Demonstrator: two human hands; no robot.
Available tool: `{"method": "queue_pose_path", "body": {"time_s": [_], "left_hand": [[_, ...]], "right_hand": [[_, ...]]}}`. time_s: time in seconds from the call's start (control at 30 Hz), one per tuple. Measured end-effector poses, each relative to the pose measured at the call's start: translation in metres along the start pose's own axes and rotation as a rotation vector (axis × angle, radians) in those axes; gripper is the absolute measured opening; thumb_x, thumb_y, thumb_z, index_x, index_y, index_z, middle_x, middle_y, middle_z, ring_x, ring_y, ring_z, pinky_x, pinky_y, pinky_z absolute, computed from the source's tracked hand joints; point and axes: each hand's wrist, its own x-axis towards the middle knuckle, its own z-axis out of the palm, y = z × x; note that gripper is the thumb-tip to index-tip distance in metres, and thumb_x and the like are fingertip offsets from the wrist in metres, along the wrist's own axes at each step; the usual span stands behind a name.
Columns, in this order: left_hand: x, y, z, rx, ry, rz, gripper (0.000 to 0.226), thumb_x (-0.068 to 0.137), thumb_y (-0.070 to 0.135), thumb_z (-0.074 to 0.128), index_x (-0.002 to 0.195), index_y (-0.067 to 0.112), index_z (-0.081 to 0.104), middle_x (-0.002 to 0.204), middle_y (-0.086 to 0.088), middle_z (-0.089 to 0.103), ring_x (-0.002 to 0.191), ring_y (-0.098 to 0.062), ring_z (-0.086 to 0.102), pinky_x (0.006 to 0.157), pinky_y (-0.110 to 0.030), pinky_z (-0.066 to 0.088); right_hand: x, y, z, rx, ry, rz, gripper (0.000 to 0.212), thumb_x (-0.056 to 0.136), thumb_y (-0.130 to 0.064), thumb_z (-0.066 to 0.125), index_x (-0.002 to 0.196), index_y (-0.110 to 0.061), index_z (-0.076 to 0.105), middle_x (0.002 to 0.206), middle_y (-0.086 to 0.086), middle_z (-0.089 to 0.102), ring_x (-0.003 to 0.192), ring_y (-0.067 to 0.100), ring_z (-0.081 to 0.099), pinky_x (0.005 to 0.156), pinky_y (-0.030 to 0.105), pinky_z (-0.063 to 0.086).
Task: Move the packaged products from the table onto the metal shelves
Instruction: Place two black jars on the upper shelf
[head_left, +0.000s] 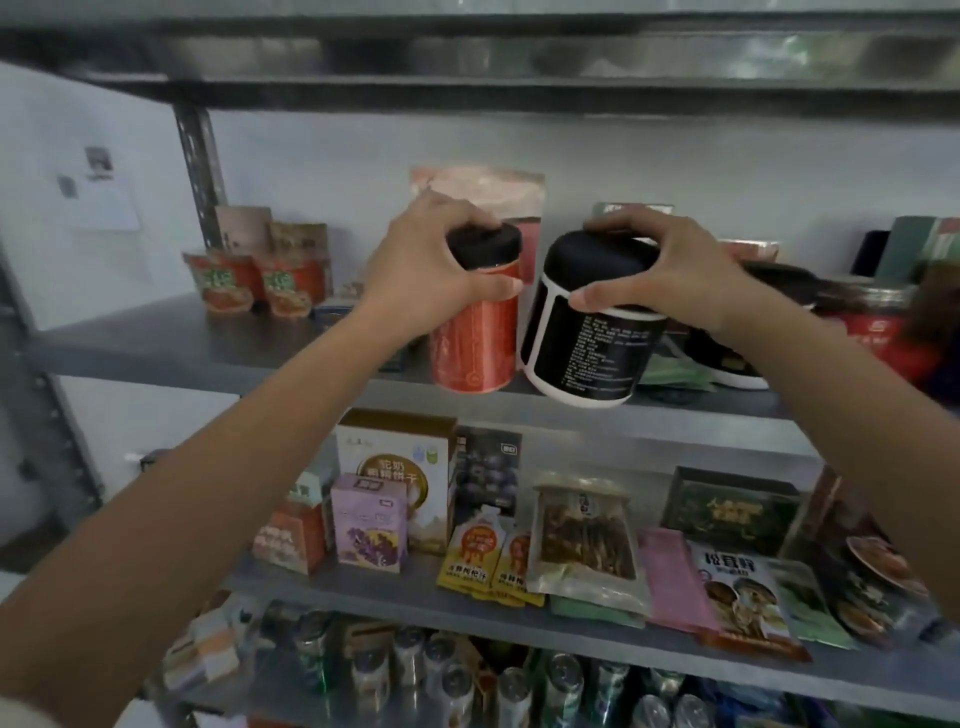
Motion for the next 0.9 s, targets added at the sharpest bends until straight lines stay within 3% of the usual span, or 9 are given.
{"method": "queue_pose_path", "body": {"time_s": [0.1,0.2,0.43,0.63,0.7,0.8,0.9], "left_hand": [[0.002,-0.014,-0.005,0.045,0.002,0.018,0.056,0.065,0.038,0.083,0.116,0.028,0.062,0.12,0.007,0.05,0.11,-0.011,0.047,0.096,-0.036,0.044],[0.002,-0.028,-0.02,0.028,-0.016,-0.005,0.052,0.067,0.039,0.082,0.114,0.03,0.062,0.115,0.009,0.049,0.105,-0.008,0.048,0.089,-0.028,0.043],[-0.005,-0.074,-0.087,-0.008,-0.08,0.01,0.041,0.066,0.046,0.076,0.103,0.036,0.063,0.109,0.008,0.053,0.102,-0.009,0.052,0.084,-0.029,0.048],[-0.005,-0.167,-0.163,0.025,-0.108,0.074,0.042,0.066,0.051,0.075,0.104,0.037,0.065,0.106,0.009,0.055,0.097,-0.008,0.054,0.077,-0.024,0.048],[-0.005,-0.202,-0.192,0.03,-0.111,0.073,0.043,0.063,0.055,0.073,0.102,0.039,0.065,0.104,0.011,0.055,0.096,-0.007,0.055,0.08,-0.03,0.051],[0.001,-0.249,-0.235,0.087,-0.079,0.045,0.044,0.061,0.06,0.075,0.101,0.042,0.066,0.103,0.013,0.056,0.097,-0.01,0.057,0.085,-0.042,0.053],[0.018,-0.284,-0.266,0.232,-0.012,-0.006,0.046,0.067,0.058,0.075,0.108,0.038,0.066,0.1,0.012,0.053,0.097,-0.014,0.056,0.083,-0.039,0.051]], "right_hand": [[0.009,0.004,0.021,-0.01,-0.041,0.022,0.073,0.061,-0.028,0.087,0.127,-0.028,0.056,0.119,-0.006,0.059,0.105,0.015,0.058,0.091,0.032,0.049],[0.011,-0.002,0.031,-0.032,-0.085,0.004,0.074,0.059,-0.028,0.087,0.126,-0.032,0.056,0.117,-0.007,0.059,0.102,0.013,0.058,0.082,0.027,0.048],[0.008,-0.061,0.071,0.045,-0.138,-0.036,0.07,0.055,-0.032,0.089,0.119,-0.037,0.06,0.114,-0.011,0.063,0.097,0.008,0.062,0.077,0.024,0.05],[0.012,-0.12,0.173,-0.018,-0.116,-0.062,0.075,0.045,-0.043,0.088,0.114,-0.044,0.06,0.107,-0.024,0.063,0.091,-0.007,0.061,0.069,0.011,0.049],[0.025,-0.142,0.213,-0.003,-0.119,-0.076,0.074,0.044,-0.046,0.084,0.114,-0.044,0.061,0.106,-0.027,0.063,0.091,-0.008,0.061,0.065,0.007,0.049],[0.053,-0.177,0.265,0.033,-0.135,-0.077,0.074,0.042,-0.053,0.08,0.112,-0.043,0.061,0.106,-0.023,0.064,0.092,-0.006,0.062,0.065,0.009,0.049],[0.088,-0.202,0.306,0.022,-0.146,-0.055,0.072,0.046,-0.049,0.082,0.114,-0.043,0.059,0.107,-0.021,0.063,0.091,-0.004,0.062,0.068,0.011,0.048]]}}
